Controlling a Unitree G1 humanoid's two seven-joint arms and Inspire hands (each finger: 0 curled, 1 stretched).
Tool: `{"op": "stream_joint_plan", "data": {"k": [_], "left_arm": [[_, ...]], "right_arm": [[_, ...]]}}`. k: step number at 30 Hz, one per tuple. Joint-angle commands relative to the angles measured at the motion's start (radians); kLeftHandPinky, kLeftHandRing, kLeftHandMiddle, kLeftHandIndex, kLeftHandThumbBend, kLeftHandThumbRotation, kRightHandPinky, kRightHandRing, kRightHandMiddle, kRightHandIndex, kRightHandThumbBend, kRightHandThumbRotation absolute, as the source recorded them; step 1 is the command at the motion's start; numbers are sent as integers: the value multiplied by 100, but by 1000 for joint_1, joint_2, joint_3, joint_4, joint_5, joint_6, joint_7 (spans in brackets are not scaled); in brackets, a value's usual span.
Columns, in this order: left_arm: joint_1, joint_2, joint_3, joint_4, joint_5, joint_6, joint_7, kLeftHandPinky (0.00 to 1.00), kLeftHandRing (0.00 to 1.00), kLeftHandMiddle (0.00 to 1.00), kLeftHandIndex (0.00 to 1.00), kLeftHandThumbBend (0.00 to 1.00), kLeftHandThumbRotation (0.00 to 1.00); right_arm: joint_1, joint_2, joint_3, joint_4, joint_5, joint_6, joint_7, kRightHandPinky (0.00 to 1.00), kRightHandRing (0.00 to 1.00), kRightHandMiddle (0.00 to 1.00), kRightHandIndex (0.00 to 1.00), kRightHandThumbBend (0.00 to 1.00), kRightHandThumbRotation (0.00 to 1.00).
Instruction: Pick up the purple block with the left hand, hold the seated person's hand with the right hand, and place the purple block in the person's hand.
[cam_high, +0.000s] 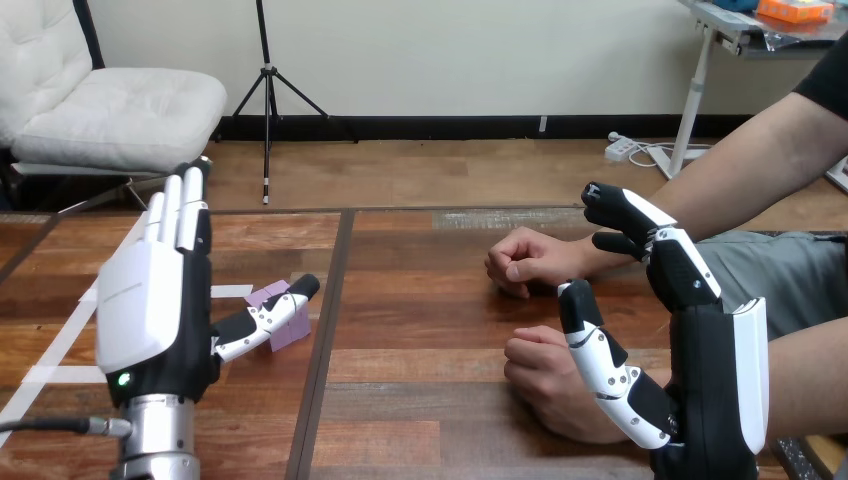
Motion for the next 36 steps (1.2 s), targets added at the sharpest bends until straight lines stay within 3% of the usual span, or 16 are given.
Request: {"op": "stream_joint_plan", "data": {"k": [1, 18, 28, 36], "left_arm": [[-89, 49, -25, 62, -15, -3, 35, 83, 95, 97, 97, 80, 52], [-145, 90, -77, 170, -88, -24, 26, 84, 94, 97, 96, 81, 54], [-170, 108, -99, 214, -166, -40, -49, 88, 95, 98, 97, 83, 57], [-189, 120, -114, 240, -176, -26, -84, 88, 95, 98, 97, 87, 62]], "right_arm": [[-57, 6, -10, 0, 4, -20, -2, 71, 77, 79, 77, 38, 48], [-55, 6, -12, 0, -1, -18, -4, 71, 76, 78, 77, 38, 48], [-57, 3, -11, 6, 6, -22, -1, 71, 77, 78, 77, 38, 47], [-57, 2, -13, 8, 5, -21, -1, 72, 77, 78, 77, 38, 46]]}}
